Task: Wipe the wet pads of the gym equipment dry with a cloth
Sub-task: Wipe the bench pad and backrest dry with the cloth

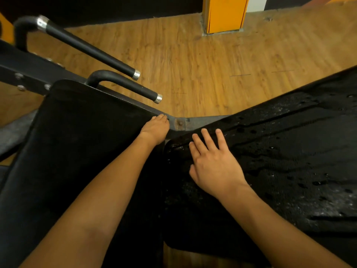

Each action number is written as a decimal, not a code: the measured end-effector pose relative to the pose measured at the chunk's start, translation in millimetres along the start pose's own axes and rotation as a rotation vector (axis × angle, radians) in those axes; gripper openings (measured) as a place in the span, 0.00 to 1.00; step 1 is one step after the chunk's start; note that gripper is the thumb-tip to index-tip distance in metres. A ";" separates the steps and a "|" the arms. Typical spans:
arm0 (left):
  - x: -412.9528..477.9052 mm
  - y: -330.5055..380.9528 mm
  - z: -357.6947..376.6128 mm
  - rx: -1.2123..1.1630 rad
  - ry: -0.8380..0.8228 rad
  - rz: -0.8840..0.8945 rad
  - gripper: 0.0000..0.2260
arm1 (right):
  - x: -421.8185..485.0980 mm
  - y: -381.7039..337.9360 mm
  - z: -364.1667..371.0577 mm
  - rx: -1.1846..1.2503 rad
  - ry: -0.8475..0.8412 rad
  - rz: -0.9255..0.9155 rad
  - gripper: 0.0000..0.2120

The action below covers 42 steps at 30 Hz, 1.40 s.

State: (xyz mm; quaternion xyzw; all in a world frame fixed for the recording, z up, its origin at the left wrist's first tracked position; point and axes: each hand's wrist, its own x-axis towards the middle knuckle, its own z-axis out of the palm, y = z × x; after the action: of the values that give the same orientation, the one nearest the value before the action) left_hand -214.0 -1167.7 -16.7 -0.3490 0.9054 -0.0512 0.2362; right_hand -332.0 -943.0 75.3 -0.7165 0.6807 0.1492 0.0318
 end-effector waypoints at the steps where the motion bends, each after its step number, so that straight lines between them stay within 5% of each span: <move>1: -7.9 -1.0 -1.0 -0.011 -0.002 0.021 0.23 | -0.4 -0.6 0.3 0.003 0.001 0.006 0.32; 14: -21.2 2.3 12.1 0.052 0.126 0.024 0.27 | -0.1 -4.0 4.6 -0.005 0.035 0.016 0.32; 28: -142.1 19.7 27.0 -0.058 0.059 0.053 0.28 | 0.8 -7.2 5.0 -0.033 0.044 0.052 0.32; 42: -155.5 43.6 37.2 -0.045 0.103 -0.036 0.27 | 1.2 -6.8 5.6 -0.066 0.041 0.063 0.32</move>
State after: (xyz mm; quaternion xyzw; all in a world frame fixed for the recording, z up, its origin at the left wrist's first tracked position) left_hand -123.0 -1030.2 0.2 -0.3674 0.9109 -0.0531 0.1805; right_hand -326.2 -942.2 68.6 -0.6982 0.6982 0.1580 -0.0106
